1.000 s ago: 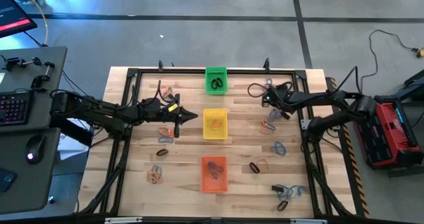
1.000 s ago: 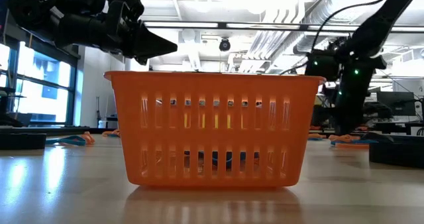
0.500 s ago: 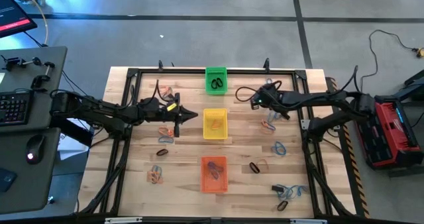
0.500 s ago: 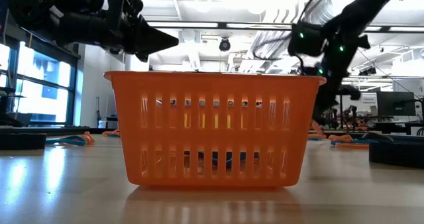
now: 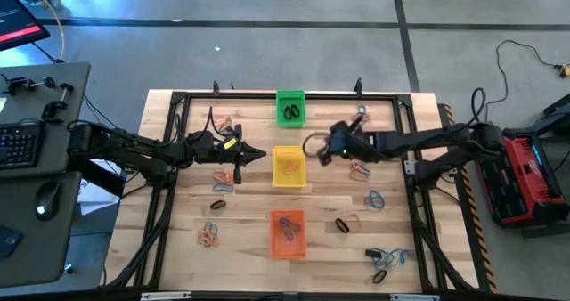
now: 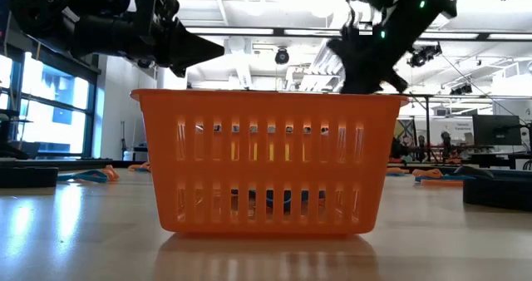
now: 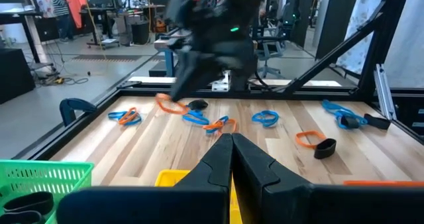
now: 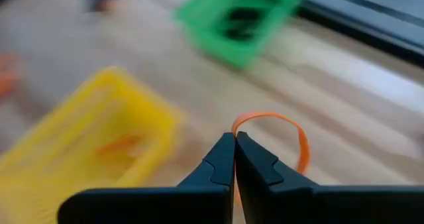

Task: Sort rubber bands into baskets
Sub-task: Put the orange rubber band into the yellow bin

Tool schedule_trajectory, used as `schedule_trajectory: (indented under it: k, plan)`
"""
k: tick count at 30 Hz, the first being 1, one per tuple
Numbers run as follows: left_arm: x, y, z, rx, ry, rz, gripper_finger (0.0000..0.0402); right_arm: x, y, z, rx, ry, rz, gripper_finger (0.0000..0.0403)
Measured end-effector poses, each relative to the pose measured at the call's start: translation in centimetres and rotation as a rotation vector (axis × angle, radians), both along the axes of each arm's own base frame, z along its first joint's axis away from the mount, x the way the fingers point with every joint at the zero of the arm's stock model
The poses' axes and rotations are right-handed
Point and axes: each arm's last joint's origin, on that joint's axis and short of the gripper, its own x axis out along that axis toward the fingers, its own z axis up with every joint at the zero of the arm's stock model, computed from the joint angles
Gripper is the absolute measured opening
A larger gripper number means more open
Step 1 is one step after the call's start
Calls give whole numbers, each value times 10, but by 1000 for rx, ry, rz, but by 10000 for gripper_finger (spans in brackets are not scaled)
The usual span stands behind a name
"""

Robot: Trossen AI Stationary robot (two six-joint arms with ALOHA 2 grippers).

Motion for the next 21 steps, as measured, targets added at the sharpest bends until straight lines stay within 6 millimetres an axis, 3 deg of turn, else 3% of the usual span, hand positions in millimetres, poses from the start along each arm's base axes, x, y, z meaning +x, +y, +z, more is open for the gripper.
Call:
schedule_trajectory:
  k: [8,21]
  plan:
    - [0,0,0,-14,-1,1,0,21,40,9,-23,-190,224,0]
    - [0,0,0,-25,1,0,0,87,48,-18,-23,-105,353,0]
